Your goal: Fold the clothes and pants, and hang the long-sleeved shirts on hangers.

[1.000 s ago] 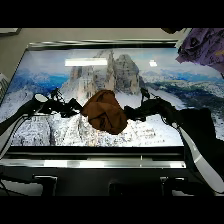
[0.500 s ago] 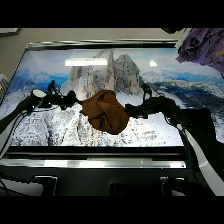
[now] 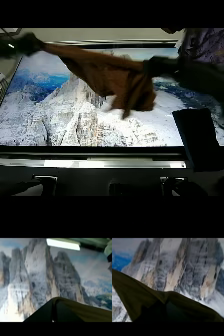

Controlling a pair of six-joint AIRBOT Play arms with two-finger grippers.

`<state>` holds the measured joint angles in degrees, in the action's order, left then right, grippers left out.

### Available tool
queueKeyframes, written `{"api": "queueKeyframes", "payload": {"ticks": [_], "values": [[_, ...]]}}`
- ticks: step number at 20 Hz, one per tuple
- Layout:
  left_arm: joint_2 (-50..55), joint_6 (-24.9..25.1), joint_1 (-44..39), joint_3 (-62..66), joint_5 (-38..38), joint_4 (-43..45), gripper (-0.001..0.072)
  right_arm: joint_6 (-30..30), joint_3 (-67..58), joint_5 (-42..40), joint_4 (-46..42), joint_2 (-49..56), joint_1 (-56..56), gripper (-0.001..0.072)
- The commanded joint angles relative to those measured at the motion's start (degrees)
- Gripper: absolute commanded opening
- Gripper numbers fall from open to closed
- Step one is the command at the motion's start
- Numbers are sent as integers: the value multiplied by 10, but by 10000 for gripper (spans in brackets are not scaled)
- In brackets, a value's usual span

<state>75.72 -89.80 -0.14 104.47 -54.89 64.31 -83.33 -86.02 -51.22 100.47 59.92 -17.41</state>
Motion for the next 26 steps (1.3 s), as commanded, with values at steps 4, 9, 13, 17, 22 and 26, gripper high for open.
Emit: {"api": "queueKeyframes", "payload": {"ticks": [4,9,13,17,22,26], "values": [[-184,-9,1,62,-41,63,13,7,-73,-63,-48,-170,0,27],[-219,-40,1,59,-110,63,14,51,-73,-116,-55,-172,0,26],[-182,-63,1,-21,-137,73,14,97,-73,-115,-29,-28,0,27],[-99,-63,1,-155,-121,84,14,101,-73,-92,18,198,0,27],[41,-63,2,-264,-25,97,14,107,-73,-13,184,425,0,36],[126,-63,2,-264,12,96,14,107,-73,-28,235,478,0,184]]}}
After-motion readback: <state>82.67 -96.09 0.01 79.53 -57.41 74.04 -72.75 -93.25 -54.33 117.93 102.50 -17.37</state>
